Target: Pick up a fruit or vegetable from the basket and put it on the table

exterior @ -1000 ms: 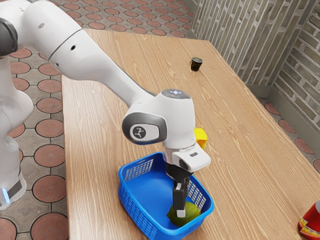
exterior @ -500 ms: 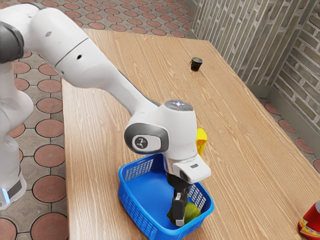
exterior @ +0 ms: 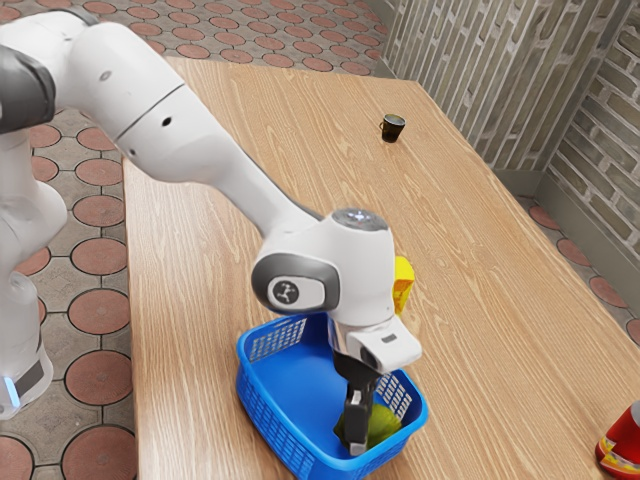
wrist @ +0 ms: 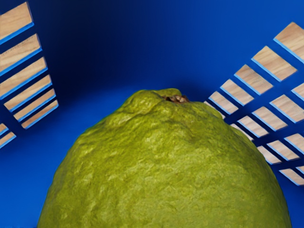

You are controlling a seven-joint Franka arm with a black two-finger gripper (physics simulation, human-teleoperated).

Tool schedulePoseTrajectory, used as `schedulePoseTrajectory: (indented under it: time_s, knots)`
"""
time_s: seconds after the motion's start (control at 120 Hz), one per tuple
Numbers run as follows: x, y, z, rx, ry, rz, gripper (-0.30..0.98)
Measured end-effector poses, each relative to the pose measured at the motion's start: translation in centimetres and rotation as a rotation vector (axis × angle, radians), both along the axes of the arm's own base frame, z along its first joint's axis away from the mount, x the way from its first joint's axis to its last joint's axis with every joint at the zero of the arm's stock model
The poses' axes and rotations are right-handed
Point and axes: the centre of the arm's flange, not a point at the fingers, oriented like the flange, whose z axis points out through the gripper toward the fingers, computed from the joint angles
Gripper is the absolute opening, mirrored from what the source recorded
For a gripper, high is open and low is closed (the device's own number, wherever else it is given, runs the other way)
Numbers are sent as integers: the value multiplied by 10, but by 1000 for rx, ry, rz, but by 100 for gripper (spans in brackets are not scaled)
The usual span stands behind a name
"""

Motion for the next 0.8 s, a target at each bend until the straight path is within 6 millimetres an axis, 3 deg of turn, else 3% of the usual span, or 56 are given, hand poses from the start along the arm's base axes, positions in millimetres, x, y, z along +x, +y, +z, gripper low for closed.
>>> schedulePoseTrajectory:
  time_s: [0.2,0.492,0.575,0.675,0.8]
  knots:
    - [0,-1,-2,-5,8,8,79]
    - [0,-1,1,-14,3,12,78]
    - [0,1,3,-14,-3,14,68]
    - [2,4,7,-13,-13,19,47]
    - [2,4,9,-7,-20,23,32]
